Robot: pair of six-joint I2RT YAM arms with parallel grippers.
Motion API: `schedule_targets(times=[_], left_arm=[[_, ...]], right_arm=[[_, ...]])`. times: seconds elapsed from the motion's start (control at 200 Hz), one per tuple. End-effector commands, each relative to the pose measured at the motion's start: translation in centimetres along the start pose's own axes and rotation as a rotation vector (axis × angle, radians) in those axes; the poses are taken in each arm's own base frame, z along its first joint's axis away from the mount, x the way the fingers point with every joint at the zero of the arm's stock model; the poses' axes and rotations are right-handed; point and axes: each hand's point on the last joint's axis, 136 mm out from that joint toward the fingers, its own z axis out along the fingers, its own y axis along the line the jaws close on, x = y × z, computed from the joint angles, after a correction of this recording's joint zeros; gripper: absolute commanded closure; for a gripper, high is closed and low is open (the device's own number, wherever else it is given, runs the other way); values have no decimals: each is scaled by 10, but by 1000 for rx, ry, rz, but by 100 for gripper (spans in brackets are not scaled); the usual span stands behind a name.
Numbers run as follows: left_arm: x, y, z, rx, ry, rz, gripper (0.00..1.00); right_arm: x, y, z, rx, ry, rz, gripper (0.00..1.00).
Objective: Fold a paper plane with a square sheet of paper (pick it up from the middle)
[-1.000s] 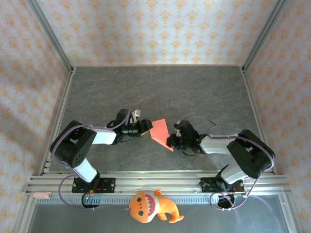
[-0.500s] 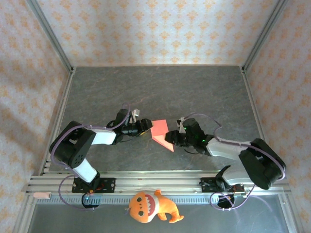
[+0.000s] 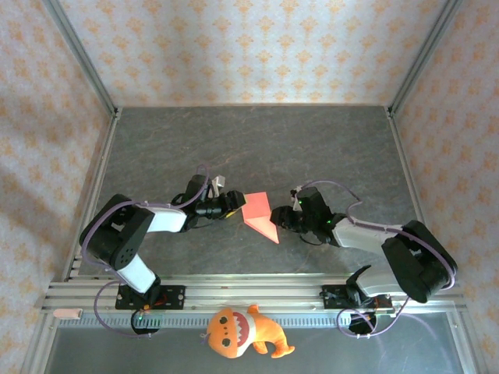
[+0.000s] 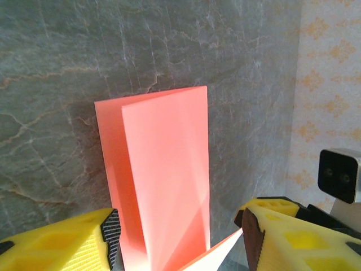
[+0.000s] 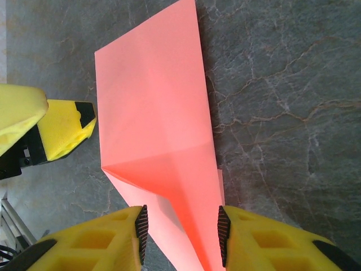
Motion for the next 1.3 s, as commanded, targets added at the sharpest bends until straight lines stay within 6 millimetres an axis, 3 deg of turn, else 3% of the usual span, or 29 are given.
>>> schedule_targets(times=[0.0, 0.545, 0.806, 1.106, 1.296], left_arm=[[0, -13, 8, 45, 21, 15, 41], [2, -28, 21, 94, 49, 29, 52], [0, -46, 21, 157, 58, 40, 57], [-1, -45, 29, 158, 83, 29, 57], [-3, -41, 31, 129, 77, 19, 73]], right_arm=[[-13, 5, -6, 2, -48, -22, 60], [-7, -3, -11, 13, -55, -13, 60], [-14, -11, -21, 73, -101, -48, 60], [-21, -8, -31, 70, -157, -85, 60], [-21, -10, -37, 78, -181, -134, 61]])
